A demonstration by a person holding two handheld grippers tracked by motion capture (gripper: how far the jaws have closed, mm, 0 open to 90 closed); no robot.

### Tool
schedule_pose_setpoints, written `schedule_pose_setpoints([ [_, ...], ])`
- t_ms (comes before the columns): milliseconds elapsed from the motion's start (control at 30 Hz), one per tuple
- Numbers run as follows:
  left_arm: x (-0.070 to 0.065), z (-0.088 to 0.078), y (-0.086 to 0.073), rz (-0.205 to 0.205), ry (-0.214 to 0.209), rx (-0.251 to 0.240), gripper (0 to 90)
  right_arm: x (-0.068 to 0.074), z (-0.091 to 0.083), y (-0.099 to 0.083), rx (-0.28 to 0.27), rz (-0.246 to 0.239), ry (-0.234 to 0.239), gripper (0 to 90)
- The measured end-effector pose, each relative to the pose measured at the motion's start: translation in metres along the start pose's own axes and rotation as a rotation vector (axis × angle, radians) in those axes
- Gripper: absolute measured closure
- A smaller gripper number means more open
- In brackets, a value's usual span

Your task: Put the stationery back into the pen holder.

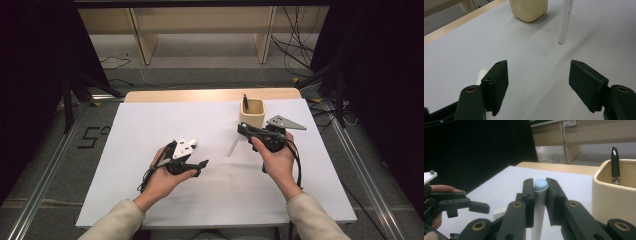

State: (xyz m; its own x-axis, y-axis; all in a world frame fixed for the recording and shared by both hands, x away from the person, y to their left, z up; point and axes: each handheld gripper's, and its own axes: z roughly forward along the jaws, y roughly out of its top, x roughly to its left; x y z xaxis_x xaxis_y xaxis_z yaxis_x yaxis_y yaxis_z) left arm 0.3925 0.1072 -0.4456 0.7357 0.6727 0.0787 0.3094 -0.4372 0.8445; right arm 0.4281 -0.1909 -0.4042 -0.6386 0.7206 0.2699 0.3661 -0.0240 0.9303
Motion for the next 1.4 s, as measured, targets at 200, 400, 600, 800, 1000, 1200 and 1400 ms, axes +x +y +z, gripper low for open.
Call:
schedule_pose_setpoints([
  [200,0.007,-0.006,-0.007,-0.017,0.015,0.004,31.7,-0.005,-0.002,0.004,-0.009,0.0,-0.011,79.2],
  [400,0.013,-0.01,-0.013,-0.022,0.031,0.009,31.2,-0.009,-0.004,0.01,-0.025,-0.005,-0.031,79.2],
  [600,0.017,-0.01,-0.018,-0.036,0.038,0.013,30.9,-0.013,-0.006,0.016,-0.039,-0.02,-0.056,79.2],
  [800,0.02,-0.011,-0.02,-0.043,0.045,0.02,30.2,-0.021,-0.01,0.022,-0.057,-0.022,-0.085,79.2],
  [1000,0.021,-0.01,-0.023,-0.046,0.04,0.024,29.1,-0.028,-0.013,0.027,-0.075,-0.012,-0.105,79.1],
  [1200,0.022,-0.01,-0.023,-0.046,0.046,0.024,28.6,-0.031,-0.014,0.031,-0.087,-0.018,-0.122,79.2],
  [1400,0.022,-0.009,-0.023,-0.039,0.042,0.031,28.2,-0.035,-0.015,0.035,-0.096,-0.024,-0.137,79.2],
])
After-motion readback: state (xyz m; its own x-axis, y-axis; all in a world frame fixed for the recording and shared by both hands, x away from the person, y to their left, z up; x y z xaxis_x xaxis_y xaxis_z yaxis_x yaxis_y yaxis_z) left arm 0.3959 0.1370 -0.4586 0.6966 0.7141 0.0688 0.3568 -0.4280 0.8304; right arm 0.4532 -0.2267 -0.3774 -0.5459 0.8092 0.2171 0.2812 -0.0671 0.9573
